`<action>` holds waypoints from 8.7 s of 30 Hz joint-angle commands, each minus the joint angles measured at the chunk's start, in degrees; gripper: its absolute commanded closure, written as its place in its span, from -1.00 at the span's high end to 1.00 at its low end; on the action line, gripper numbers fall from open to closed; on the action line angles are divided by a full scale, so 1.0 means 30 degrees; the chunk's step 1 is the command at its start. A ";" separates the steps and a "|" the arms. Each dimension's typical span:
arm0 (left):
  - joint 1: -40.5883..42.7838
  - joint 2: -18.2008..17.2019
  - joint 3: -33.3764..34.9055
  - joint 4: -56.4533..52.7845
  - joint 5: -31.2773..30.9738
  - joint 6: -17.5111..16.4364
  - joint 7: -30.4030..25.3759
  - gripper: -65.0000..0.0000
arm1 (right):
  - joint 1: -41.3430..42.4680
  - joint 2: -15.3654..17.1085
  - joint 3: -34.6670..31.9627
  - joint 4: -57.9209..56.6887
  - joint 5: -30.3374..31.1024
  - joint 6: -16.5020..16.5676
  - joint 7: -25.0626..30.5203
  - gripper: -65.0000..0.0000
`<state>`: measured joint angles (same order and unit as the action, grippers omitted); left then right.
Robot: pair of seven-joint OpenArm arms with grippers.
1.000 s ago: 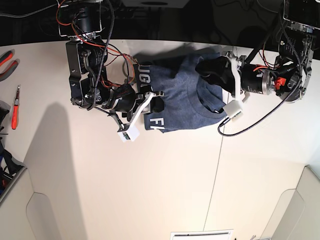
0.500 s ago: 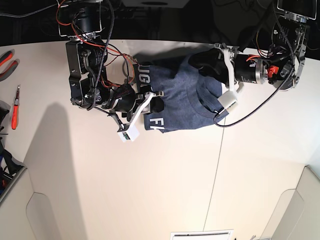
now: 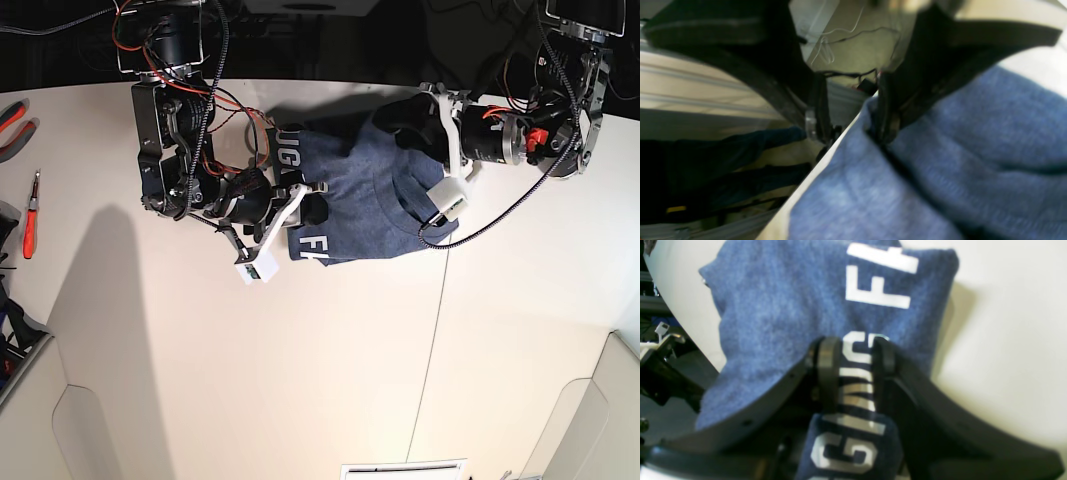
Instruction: Layout the t-shirt on the table in an organized manner, then fold the t-shirt properly
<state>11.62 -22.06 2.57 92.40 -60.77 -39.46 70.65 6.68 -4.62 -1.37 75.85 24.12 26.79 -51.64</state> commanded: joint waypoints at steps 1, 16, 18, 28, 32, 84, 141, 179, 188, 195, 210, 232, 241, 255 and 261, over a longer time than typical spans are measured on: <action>-0.0022 -0.0175 -0.0087 0.0306 -0.0102 -0.0179 -0.0175 -0.39 | 0.0357 -0.0044 -0.0051 0.0233 0.0095 0.0138 0.0160 -0.50; -0.0328 -0.2892 -0.0095 0.1501 0.0648 -0.0179 0.1107 -1.00 | 0.0357 -0.0044 -0.0051 0.0233 0.0029 0.0138 0.0160 -0.50; -0.0328 -0.3359 -0.0095 0.1967 0.0648 -0.0179 0.1107 -1.00 | 0.0357 -0.0036 -0.0051 0.0233 0.0029 0.0138 0.0160 -0.50; -0.0321 -0.3585 -0.0095 0.2419 0.1377 -0.0179 0.0940 -1.00 | 0.0357 -0.0044 -0.0051 0.0233 0.0029 0.0138 0.0168 -0.50; -0.0306 -0.3599 -0.0095 0.2317 0.3082 -0.0179 0.0874 -1.00 | 0.0357 -0.0044 -0.0051 0.0233 0.0029 0.0138 0.0168 -0.50; -0.0313 -0.2586 -0.9413 0.2463 0.5632 0.1086 -0.5887 -1.00 | 0.0969 -0.0991 -0.6368 0.3206 -0.0976 0.1508 -0.0743 -1.00; -0.0313 0.0750 -0.9377 0.2448 0.2047 -0.0179 -0.5610 -1.00 | 0.9304 0.0612 0.6732 -0.1989 -0.6156 -0.4211 0.3373 -1.00; -0.0270 0.0801 -0.9326 0.2441 0.0546 -0.0179 -0.4750 -1.00 | 0.3228 0.7606 0.5880 -0.7067 -0.2397 -0.2841 0.1807 -1.00; -0.0270 0.0794 -0.9326 0.2441 0.0481 -0.0179 -0.4597 -1.00 | 0.1617 0.5595 0.7417 -0.6018 -0.2761 -0.4022 0.2484 -1.00; -0.0270 0.0794 -0.9326 0.2441 0.0474 -0.0179 -0.4459 -1.00 | -0.0124 0.5078 0.8604 -0.2630 -0.2914 -0.4918 0.2812 -1.00; -0.0386 0.0801 -0.9326 0.2448 -0.0670 -0.0179 -0.7074 -1.00 | -0.0364 0.5085 0.8633 0.1566 -0.2907 -0.4801 0.4714 -1.00; 0.6215 0.0794 -1.7274 0.2805 -0.8076 -0.0179 0.0860 -1.00 | -1.2276 0.5763 0.9282 1.5409 -0.3657 -0.3985 0.1894 -1.00; 1.3041 0.0058 -1.5511 0.1617 -0.7155 -0.0179 0.0729 -1.00 | -1.8775 0.6535 0.8663 1.4338 0.2025 -0.1741 0.0168 -1.00; 1.1169 -0.2135 -0.1311 -0.9675 0.5974 -0.0179 -1.6793 -1.00 | -1.5380 1.0579 0.0933 -0.1341 0.1756 -0.1413 0.6018 -1.00; 0.7592 -0.0270 0.2055 -1.3945 1.1555 -0.0179 -2.2083 -1.00 | -1.0914 0.9945 -0.4240 -0.9347 0.1756 -0.1435 1.1584 -1.00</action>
<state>33.67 -22.57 8.71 50.04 -25.15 -39.07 4.97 -25.45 24.62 -14.46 47.20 29.43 22.63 -16.03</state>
